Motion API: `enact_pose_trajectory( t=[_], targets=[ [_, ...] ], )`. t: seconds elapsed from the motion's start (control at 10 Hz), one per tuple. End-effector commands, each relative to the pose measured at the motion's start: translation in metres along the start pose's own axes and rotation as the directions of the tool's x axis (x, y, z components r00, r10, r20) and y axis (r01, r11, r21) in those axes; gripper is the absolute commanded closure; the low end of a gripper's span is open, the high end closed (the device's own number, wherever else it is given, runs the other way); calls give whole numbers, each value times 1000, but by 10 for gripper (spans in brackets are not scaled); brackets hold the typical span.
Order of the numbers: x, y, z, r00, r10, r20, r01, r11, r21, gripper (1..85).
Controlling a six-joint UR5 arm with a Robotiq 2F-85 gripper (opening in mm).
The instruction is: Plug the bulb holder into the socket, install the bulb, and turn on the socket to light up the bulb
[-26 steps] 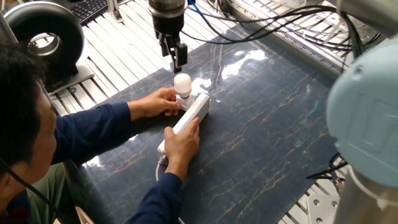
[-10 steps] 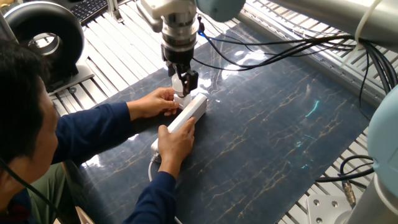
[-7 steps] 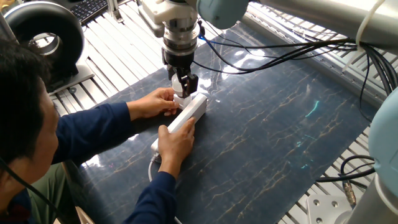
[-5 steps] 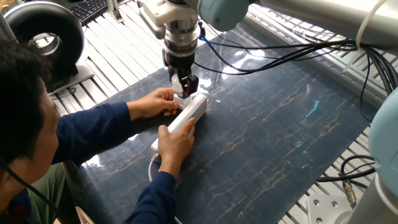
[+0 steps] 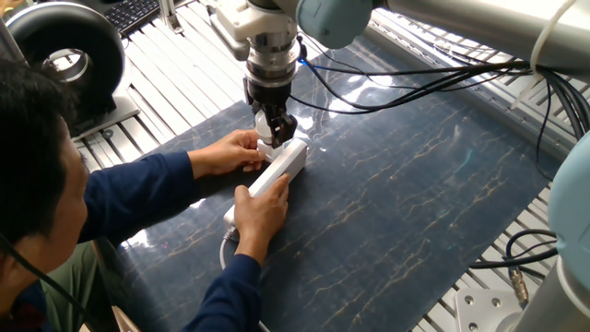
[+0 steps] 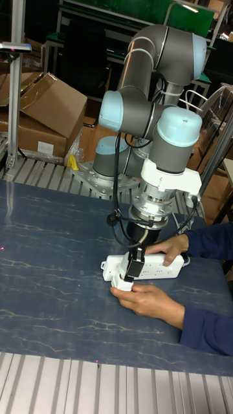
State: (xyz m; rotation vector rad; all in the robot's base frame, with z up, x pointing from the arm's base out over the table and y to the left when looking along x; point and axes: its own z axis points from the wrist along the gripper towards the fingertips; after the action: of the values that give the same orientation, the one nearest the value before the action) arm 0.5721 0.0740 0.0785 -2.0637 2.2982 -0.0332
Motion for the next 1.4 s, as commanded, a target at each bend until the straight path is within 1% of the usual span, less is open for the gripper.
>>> enact_pose_trajectory(
  t=[0.0, 0.1, 0.2, 0.3, 0.4, 0.5, 0.6, 0.8, 1.0, 1.3],
  targets=[
    [-4, 2, 0, 1000, -14, 20, 15, 1000, -7, 283],
    [-4, 2, 0, 1000, -16, 23, 16, 1000, -9, 287],
    [-4, 1, 0, 1000, -11, 22, 11, 1000, -6, 313],
    [-1, 0, 0, 1000, 2, 12, -2, 1000, -1, 430],
    [4, -5, 0, 1000, 27, -8, -27, 999, 19, 630],
    [8, -7, 0, 998, 53, -25, -53, 998, 28, 847],
    [7, -3, 2, 997, 69, -26, -68, 998, 18, 847],
    [3, 2, 3, 994, 104, -30, -103, 995, 12, 847],
    [0, 2, 4, 989, 144, -21, -143, 990, 11, 847],
    [-3, 6, 4, 976, 217, -11, -217, 976, -3, 847]
  ],
)
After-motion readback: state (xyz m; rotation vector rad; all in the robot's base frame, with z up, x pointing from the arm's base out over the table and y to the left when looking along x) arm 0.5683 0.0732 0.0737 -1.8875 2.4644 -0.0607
